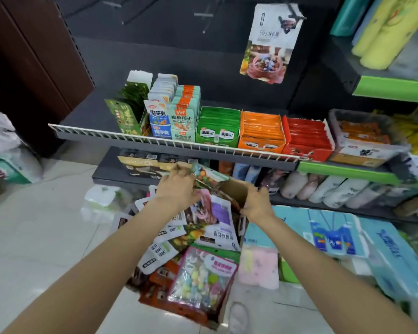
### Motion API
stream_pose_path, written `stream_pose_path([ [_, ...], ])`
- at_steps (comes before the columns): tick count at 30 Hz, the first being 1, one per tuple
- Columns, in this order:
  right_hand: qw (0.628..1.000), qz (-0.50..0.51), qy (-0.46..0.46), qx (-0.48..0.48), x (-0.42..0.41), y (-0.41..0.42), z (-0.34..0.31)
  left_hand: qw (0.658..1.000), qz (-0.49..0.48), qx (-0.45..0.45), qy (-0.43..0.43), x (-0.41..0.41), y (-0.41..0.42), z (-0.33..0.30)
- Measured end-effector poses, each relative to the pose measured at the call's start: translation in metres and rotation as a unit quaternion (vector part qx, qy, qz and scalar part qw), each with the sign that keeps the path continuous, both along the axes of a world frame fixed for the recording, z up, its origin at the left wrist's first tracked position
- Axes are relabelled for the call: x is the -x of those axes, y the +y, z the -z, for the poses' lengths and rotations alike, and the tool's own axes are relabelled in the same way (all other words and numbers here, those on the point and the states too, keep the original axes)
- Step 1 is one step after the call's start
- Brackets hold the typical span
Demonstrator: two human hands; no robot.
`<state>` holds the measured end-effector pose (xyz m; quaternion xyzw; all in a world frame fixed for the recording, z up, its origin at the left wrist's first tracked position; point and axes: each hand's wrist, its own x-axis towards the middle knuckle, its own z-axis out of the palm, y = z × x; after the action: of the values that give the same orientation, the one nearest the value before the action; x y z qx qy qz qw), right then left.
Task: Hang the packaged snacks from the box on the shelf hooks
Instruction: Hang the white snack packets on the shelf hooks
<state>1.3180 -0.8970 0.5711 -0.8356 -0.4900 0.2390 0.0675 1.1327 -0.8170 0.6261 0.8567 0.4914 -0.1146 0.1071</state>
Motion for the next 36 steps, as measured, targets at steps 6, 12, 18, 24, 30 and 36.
stream_pose_path([
  [6,0.999,0.039,0.004,-0.017,0.005,-0.005,-0.002,0.995,-0.017,-0.021,-0.098,0.007,-0.001,0.005],
  [12,0.990,0.053,0.073,-0.106,0.011,-0.005,-0.029,0.971,-0.010,-0.074,-0.227,0.017,-0.003,-0.001],
  [18,0.983,0.002,0.075,-0.165,0.011,-0.011,-0.054,0.991,0.121,-0.012,-0.050,0.008,-0.020,-0.003],
  [24,0.982,-0.024,0.056,-0.177,0.021,-0.018,-0.058,0.998,-0.041,-0.043,-0.030,0.025,-0.020,-0.008],
  [30,0.969,-0.031,0.039,-0.243,0.032,-0.011,-0.075,0.970,-0.228,0.065,-0.053,0.049,-0.013,-0.021],
  [36,0.958,-0.062,0.073,-0.270,0.037,-0.008,-0.087,0.964,-0.245,0.080,-0.064,0.058,-0.020,-0.020],
])
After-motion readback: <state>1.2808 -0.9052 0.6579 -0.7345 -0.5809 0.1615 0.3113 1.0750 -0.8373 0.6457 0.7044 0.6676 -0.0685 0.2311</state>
